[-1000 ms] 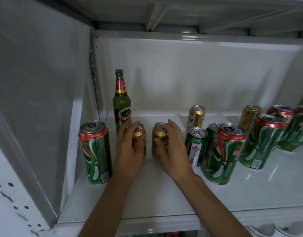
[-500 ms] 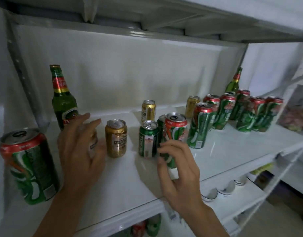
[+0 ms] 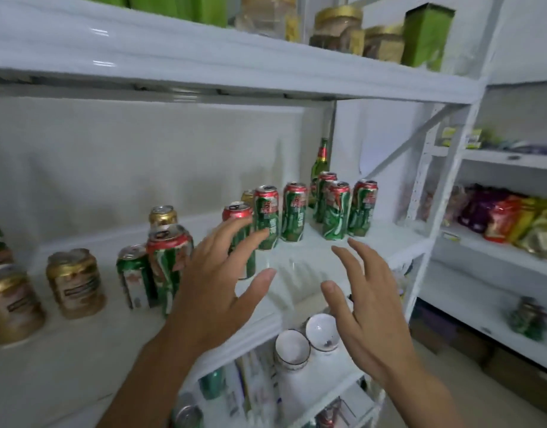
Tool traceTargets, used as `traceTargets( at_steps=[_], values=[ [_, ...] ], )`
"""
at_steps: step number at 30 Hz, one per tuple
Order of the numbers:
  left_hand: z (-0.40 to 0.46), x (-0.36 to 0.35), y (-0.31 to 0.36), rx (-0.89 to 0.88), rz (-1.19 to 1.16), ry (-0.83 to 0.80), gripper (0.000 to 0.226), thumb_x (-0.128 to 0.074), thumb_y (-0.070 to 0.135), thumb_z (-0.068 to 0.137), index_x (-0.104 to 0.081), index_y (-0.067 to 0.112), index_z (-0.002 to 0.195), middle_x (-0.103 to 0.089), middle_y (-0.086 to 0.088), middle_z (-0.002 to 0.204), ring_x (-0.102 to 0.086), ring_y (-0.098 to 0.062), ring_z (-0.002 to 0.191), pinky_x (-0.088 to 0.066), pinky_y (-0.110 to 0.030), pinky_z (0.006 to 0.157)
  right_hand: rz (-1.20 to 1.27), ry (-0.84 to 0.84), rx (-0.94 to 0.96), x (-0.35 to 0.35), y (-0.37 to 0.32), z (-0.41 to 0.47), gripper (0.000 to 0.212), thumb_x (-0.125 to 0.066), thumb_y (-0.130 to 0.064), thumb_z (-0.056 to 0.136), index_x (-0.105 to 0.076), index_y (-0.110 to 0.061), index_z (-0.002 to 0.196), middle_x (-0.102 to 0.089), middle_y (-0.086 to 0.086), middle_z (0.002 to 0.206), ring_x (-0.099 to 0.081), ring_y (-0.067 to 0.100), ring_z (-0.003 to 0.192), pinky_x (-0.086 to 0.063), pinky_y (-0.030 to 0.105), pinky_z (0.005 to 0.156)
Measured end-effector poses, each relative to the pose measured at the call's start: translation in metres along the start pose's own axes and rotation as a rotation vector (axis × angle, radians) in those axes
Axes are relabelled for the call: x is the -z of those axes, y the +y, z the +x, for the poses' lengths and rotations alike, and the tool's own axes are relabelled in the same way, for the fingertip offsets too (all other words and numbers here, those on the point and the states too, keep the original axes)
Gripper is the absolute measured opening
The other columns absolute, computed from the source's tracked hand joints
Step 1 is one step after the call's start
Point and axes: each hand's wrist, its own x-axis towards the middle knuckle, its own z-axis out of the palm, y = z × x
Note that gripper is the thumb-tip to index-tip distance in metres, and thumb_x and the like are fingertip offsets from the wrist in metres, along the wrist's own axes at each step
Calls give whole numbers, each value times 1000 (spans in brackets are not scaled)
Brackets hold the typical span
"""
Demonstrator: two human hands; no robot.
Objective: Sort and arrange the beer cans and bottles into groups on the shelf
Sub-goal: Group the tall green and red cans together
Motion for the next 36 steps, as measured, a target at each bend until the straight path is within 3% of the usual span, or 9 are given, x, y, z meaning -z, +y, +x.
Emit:
traceTargets(
  at_steps=[6, 12, 18, 23, 29, 33, 36],
  values=[
    [43, -83, 65, 30, -55, -89, 57, -43, 61, 99, -49, 32, 149, -38, 9, 156, -39, -16, 143, -35, -46, 117, -87, -62, -66, 52, 81, -7, 69, -17, -74, 99, -34, -36, 154, -17, -9, 168, -2, 15, 159, -14, 49, 127],
    [80, -139, 87, 33, -33, -153, 59, -43, 61, 98, -46, 34, 150, -37, 11, 157, -33, -13, 144, -27, -36, 115, -72, -74, -122, 60, 136, 10, 68, -20, -73, 99, -36, -35, 152, -22, -6, 166, -6, 17, 158, -12, 46, 128],
    [113, -196, 90, 77, -46, -170, 61, -41, 64, 98, -42, 34, 151, -37, 9, 157, -34, -15, 146, -31, -42, 118, 14, -123, -130, 44, 184, 42, 69, -20, -75, 98, -35, -36, 152, -22, -7, 165, -9, 16, 156, -16, 47, 126],
    [147, -234, 83, 116, -65, -139, 61, -39, 63, 99, -41, 33, 152, -38, 8, 158, -34, -15, 147, -34, -47, 118, 1, -151, -114, 36, 227, 82, 68, -23, -74, 99, -36, -34, 152, -26, -5, 163, -14, 16, 154, -17, 50, 125],
    [172, -262, 67, 190, -89, -64, 58, -42, 60, 100, -43, 33, 151, -41, 7, 156, -36, -14, 144, -37, -48, 116, 27, -163, -85, 29, 265, 127, 66, -26, -72, 99, -39, -33, 151, -31, -6, 161, -19, 12, 151, -20, 45, 125],
    [183, -281, 64, 235, -150, -45, 54, -44, 58, 100, -45, 34, 149, -44, 12, 151, -40, -9, 142, -40, -49, 116, 156, -230, -86, 19, 286, 148, 60, -31, -66, 102, -34, -36, 154, -26, -12, 163, -13, 4, 152, -11, 30, 125],
    [188, -300, 67, 242, -168, 2, 49, -49, 51, 101, -47, 33, 147, -44, 16, 149, -41, -7, 140, -40, -43, 115, 254, -268, -74, 7, 309, 164, 60, -30, -68, 102, -31, -39, 155, -24, -16, 164, -12, 2, 154, -16, 36, 127]
  ],
)
